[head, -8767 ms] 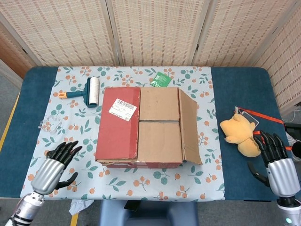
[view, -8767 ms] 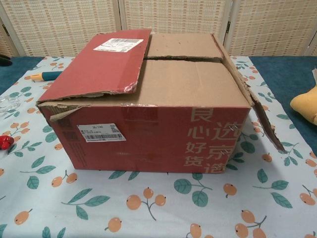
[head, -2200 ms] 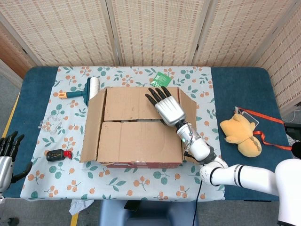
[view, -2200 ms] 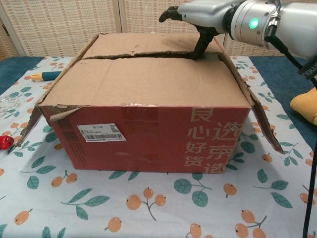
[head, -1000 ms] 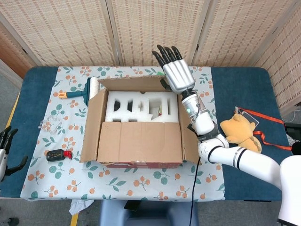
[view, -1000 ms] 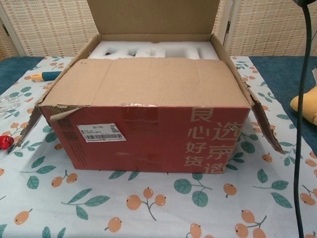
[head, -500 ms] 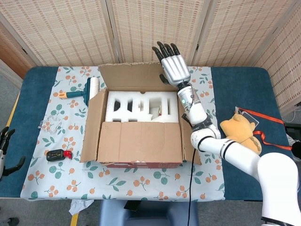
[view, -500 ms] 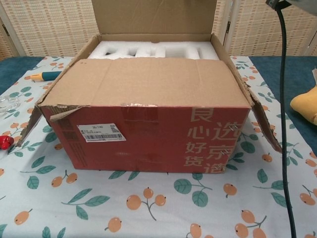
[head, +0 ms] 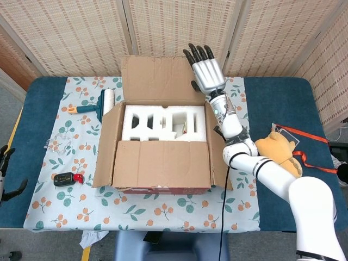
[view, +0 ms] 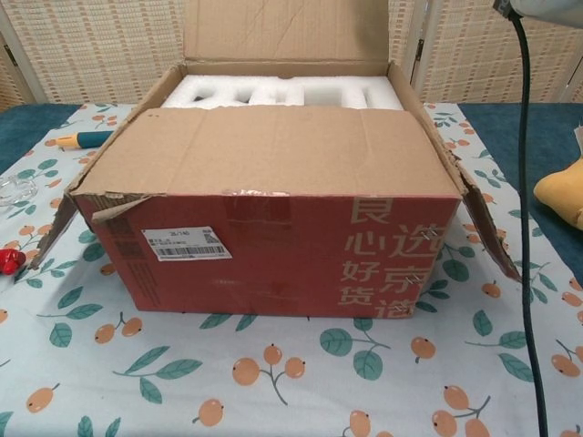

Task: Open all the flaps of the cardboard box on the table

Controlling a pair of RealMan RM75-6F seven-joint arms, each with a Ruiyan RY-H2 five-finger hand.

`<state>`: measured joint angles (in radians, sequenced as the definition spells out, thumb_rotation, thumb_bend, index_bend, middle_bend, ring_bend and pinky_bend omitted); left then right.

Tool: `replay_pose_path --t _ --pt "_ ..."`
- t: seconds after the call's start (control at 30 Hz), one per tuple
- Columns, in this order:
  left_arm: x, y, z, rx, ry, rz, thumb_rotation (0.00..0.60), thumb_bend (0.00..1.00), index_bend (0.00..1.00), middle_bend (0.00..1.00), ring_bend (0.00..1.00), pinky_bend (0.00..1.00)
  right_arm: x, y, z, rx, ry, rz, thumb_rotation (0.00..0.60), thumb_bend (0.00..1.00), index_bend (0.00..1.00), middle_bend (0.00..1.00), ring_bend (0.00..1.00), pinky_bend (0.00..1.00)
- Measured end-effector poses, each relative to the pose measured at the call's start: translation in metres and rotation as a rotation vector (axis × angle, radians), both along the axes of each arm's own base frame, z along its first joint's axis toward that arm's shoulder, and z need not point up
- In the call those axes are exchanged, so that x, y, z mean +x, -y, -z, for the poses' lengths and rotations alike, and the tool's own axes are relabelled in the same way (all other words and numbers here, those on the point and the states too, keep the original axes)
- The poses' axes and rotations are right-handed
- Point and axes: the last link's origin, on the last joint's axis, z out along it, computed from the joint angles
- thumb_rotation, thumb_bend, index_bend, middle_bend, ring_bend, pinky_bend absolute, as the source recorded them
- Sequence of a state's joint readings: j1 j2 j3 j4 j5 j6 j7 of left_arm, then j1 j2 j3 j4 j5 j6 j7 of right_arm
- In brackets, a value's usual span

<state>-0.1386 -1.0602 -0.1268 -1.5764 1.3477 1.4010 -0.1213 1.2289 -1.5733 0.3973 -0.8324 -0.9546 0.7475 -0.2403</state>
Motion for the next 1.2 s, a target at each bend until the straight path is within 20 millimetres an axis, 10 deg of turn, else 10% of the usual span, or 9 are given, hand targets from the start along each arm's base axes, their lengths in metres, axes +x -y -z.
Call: replay_pose_path --t 0.77,1.2 --pt "0.009 0.0 0.011 -0.029 -0.032 0.041 0.6 0.39 0.0 0.0 0.0 0.0 -0.05 -0.129 -0.02 0.498 0.336 0.043 0.6 0.41 0.0 0.0 0.0 0.01" --pt "0.009 -0.004 0.013 -0.047 -0.022 0.044 0.6 0.37 0.0 0.0 0.0 0.0 -0.061 -0.164 -0.016 0.863 0.778 0.14 0.6 0.41 0.0 0.0 0.0 0.32"
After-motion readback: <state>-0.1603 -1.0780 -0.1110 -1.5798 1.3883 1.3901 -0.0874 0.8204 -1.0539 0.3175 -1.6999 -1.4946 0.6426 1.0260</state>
